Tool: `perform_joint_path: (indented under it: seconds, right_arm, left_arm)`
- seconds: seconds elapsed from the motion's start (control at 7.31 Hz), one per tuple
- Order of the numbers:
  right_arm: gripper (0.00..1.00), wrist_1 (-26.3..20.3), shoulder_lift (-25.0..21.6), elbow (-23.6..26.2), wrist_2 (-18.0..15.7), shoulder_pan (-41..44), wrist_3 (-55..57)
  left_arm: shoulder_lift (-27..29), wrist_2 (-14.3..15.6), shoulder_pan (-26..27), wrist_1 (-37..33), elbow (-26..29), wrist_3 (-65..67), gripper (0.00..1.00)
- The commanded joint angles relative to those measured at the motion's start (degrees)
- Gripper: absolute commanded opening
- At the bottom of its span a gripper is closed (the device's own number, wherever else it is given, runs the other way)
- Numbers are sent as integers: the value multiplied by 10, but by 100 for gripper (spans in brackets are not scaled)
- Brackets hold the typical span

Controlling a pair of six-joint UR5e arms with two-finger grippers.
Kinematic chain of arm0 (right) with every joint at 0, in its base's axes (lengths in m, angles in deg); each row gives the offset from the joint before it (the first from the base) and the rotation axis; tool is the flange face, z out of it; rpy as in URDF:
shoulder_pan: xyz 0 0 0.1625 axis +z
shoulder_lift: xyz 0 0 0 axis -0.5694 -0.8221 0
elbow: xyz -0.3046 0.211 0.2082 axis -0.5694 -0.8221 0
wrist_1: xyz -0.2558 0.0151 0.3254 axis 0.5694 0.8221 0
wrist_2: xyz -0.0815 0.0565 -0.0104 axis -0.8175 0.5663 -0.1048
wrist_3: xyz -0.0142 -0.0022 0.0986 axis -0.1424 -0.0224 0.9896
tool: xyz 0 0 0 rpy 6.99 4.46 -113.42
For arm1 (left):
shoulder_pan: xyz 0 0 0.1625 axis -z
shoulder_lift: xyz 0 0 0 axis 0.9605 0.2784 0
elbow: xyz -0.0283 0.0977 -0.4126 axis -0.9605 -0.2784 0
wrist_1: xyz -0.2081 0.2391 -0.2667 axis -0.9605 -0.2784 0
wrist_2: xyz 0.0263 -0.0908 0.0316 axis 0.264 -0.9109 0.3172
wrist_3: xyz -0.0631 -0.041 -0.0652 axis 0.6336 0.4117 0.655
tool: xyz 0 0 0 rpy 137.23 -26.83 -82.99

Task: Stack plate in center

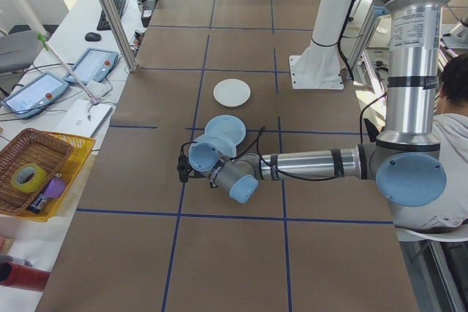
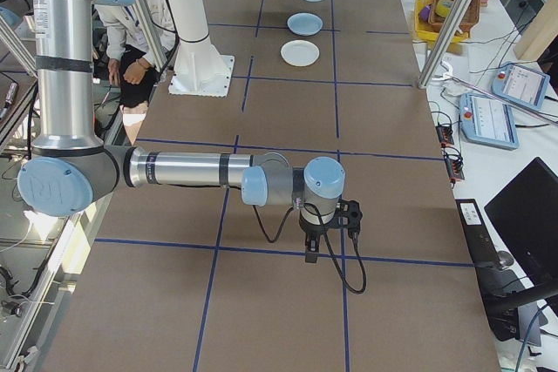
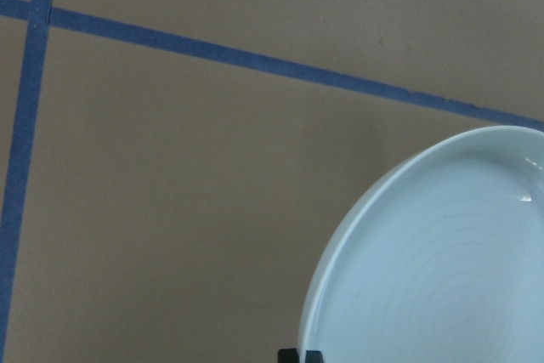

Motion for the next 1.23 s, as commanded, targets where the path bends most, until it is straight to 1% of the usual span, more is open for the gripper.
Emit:
perform_joint_path:
  seconds: [0.0,0.14,0.27,0.41,0.55,0.82,1.09]
  right_arm:
    - [100,0,0,0,1,0,0]
    - [100,0,0,0,0,0,0]
    - [100,0,0,0,1,0,0]
    - [100,0,0,0,1,0,0]
    - [100,0,0,0,1,0,0]
    - [100,0,0,0,1,0,0]
    - [100,0,0,0,1,0,0]
  left_arm:
    - [4,50,-72,-44,-23,135,0]
    - [5,62,-107,-86,-22,190,0]
    - [15,76,-138,-103,-21,235,0]
    - [31,79,-158,-103,-20,264,0]
    - [37,79,-170,-103,-19,269,0]
    - [36,79,-175,-106,-20,268,0]
    - [29,79,-176,-131,-19,269,0]
